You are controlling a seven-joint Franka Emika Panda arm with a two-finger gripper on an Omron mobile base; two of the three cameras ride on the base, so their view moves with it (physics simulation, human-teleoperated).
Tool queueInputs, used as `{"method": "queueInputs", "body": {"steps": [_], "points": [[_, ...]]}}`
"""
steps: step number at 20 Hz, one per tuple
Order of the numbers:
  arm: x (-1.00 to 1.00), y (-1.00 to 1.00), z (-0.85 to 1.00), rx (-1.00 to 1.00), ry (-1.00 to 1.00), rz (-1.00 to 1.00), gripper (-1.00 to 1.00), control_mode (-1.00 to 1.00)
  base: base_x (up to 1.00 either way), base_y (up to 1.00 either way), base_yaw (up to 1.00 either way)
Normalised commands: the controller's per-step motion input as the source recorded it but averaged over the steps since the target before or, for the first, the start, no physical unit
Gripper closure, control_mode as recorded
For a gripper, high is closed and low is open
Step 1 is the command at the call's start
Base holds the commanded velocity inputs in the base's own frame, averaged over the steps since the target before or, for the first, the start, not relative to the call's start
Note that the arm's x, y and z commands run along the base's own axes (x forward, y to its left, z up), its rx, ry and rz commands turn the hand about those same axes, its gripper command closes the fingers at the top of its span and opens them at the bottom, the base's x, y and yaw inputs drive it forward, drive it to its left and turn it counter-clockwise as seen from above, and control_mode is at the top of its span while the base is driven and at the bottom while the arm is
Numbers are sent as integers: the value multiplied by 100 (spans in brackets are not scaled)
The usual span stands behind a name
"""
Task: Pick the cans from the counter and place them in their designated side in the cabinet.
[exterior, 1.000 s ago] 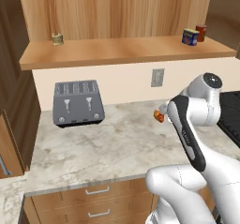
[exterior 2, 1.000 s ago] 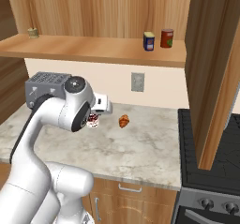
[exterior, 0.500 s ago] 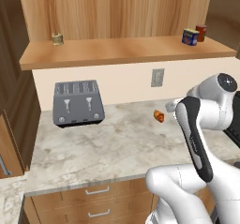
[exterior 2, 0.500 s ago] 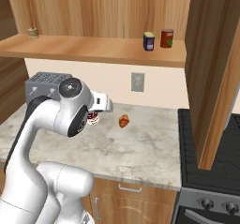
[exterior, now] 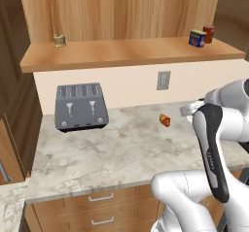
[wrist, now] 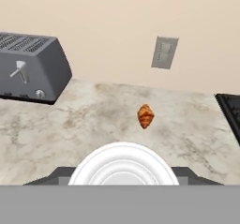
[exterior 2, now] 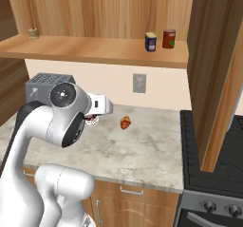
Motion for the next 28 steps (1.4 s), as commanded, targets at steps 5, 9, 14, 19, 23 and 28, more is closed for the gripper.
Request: {"method": "queueInputs", "body": {"steps": [5,9,14,19,23,28], "points": [[-28,-7,26,0,-7,0,100,-100,0,0,0],[-24,-7,27,0,-6,0,100,-100,0,0,0],[-24,-5,28,0,-4,0,100,-100,0,0,0],[-27,-3,28,0,0,0,100,-100,0,0,0],[-29,-3,28,0,0,0,100,-100,0,0,0],[-19,0,29,0,-1,0,100,-100,0,0,0]]}}
